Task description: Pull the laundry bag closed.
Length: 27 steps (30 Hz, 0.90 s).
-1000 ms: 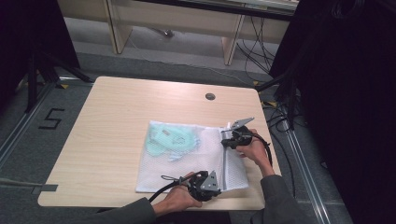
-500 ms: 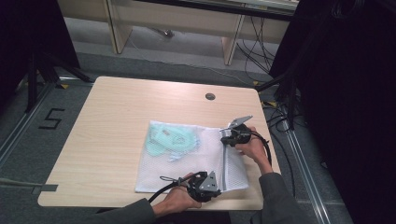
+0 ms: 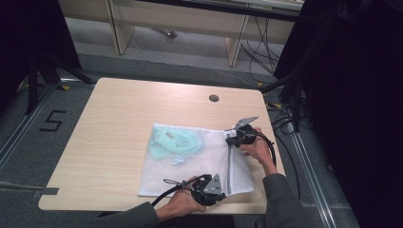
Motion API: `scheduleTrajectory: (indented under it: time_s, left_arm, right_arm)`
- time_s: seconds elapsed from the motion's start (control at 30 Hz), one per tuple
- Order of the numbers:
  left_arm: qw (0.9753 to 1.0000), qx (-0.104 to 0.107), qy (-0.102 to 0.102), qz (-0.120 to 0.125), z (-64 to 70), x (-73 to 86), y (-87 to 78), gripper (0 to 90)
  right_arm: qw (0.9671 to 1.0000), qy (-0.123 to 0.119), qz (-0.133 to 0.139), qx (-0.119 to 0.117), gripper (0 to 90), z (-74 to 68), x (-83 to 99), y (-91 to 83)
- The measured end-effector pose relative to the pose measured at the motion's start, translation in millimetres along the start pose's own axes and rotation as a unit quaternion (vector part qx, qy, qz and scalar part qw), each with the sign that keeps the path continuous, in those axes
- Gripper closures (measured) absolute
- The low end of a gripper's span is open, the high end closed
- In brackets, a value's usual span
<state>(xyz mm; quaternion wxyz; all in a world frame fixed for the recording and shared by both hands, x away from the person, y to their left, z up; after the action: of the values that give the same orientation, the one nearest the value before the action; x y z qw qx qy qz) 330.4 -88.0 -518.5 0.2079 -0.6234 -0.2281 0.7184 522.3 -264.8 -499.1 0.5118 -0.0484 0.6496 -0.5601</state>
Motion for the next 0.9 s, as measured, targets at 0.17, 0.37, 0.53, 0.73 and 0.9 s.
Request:
scheduleTrajectory:
  time_s: [0.17,0.37,0.53,0.73,0.9]
  left_arm:
    - [1.0000,-0.003,0.000,0.004,-0.6,-0.3,-0.2,89.2]
    - [1.0000,0.002,-0.003,0.003,-0.1,1.1,1.2,89.2]
    - [1.0000,0.001,-0.002,0.002,0.6,0.8,0.8,89.2]
    - [1.0000,0.005,-0.006,0.006,2.9,0.8,2.6,89.2]
    - [0.9999,0.004,-0.008,0.005,1.3,0.1,1.6,89.3]
  right_arm:
    - [1.0000,-0.005,0.002,-0.004,86.8,2.9,-3.4,1.9]
    - [1.0000,0.002,0.005,0.003,86.8,8.3,-6.3,3.9]
    - [0.9999,0.012,-0.001,0.011,86.8,10.1,-5.5,5.2]
    - [0.9998,0.018,0.005,0.009,86.7,13.6,-4.9,6.8]
    - [0.9996,0.026,0.005,0.009,86.8,16.8,-3.8,8.9]
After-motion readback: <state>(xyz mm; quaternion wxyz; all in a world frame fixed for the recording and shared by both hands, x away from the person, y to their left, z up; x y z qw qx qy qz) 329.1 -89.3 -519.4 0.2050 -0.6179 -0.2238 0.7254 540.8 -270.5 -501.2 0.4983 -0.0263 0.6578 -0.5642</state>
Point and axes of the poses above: each handheld gripper's, and its own axes: y roughly forward along the jaws, x roughly out of its underside, z roughly to its right, the point moved 2 cm from there along y, roughly forward along the jaws, and after that the axes turned 10 degrees about x, right-handed, at the moved point
